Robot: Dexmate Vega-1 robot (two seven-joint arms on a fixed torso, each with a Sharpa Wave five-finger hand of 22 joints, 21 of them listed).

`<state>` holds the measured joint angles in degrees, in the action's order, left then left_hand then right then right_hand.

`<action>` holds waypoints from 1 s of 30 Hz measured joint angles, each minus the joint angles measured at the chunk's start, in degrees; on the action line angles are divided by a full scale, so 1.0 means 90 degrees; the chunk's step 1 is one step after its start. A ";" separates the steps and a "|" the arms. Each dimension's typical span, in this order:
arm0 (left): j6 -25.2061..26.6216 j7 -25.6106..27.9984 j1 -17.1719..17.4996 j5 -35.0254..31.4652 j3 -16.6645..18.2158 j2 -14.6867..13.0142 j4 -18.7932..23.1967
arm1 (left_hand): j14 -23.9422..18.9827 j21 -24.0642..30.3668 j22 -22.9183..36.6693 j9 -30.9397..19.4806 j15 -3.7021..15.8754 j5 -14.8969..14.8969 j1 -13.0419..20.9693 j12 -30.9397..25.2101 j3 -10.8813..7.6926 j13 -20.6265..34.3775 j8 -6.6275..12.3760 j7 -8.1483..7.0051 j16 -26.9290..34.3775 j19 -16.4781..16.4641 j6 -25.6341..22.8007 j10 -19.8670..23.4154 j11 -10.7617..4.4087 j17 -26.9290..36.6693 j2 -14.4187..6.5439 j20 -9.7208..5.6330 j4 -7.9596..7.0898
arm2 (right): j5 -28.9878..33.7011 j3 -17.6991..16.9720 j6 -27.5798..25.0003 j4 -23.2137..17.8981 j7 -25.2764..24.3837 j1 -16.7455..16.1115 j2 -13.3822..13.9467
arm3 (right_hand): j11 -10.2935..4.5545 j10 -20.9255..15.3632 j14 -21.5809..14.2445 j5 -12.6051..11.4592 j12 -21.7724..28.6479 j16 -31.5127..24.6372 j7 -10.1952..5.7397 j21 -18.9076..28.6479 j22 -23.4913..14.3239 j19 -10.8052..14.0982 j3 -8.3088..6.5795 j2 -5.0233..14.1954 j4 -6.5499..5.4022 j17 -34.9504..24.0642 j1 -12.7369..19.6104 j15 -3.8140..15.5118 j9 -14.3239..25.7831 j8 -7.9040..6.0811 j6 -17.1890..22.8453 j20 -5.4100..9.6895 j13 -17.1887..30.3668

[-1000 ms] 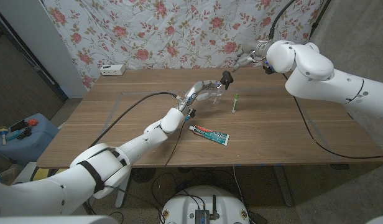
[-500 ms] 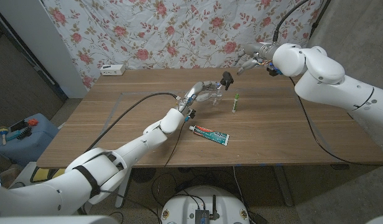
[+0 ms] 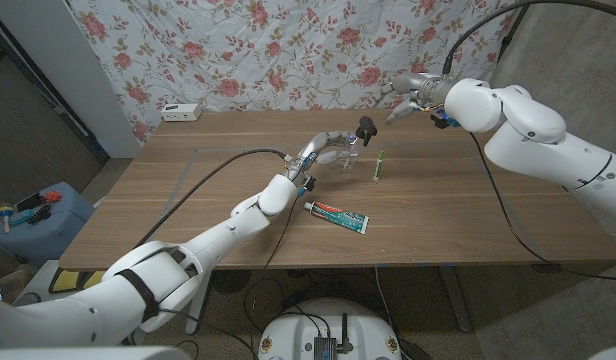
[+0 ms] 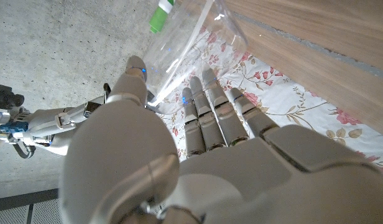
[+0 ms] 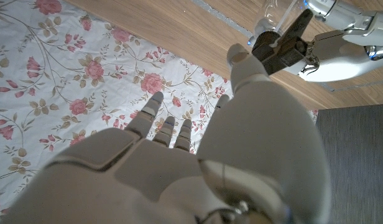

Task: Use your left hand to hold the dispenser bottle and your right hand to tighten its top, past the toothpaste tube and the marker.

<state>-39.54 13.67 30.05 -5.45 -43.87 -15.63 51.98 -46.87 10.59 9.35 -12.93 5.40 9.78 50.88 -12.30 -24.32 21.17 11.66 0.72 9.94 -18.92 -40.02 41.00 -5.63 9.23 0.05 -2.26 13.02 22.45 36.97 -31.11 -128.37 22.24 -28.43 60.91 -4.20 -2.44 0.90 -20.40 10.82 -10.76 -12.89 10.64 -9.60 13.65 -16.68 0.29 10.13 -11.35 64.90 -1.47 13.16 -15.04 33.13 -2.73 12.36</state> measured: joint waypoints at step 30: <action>0.0293 0.0072 0.0110 -0.0079 0.0026 -0.0085 0.0296 | 0.0000 0.0000 0.0000 0.0005 0.0000 0.0022 0.0001 0.0017 0.0000 -0.0014 0.0000 0.0000 0.0000 0.0024 0.0000 0.0001 0.0001 -0.0001 -0.0001 -0.0024 0.0000 | -0.0679 -0.0799 0.1062 0.0487 -0.0355 -0.0778 -0.0287 | -0.0345 0.0419 0.0452 0.0097 0.0000 0.0000 0.0011 -0.0033 0.0000 -0.0347 -0.0071 0.0139 -0.0036 0.0019 0.0667 -0.0084 -0.0102 -0.0004 0.0448 0.0115 -0.0043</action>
<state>-36.90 14.32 31.04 -6.16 -43.64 -16.40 54.65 -46.87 10.59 9.36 -12.89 5.40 9.98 50.89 -12.15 -24.32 21.05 11.66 0.72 9.94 -18.70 -40.02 41.01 -5.63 9.22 0.04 -2.48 13.02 16.34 29.78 -21.55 -123.98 19.05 -35.43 58.33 -7.30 1.34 4.97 -19.52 10.82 -10.76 -12.80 10.34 -9.61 10.52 -17.32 1.54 9.81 -11.18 70.91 -2.23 12.24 -15.07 37.17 -1.69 11.97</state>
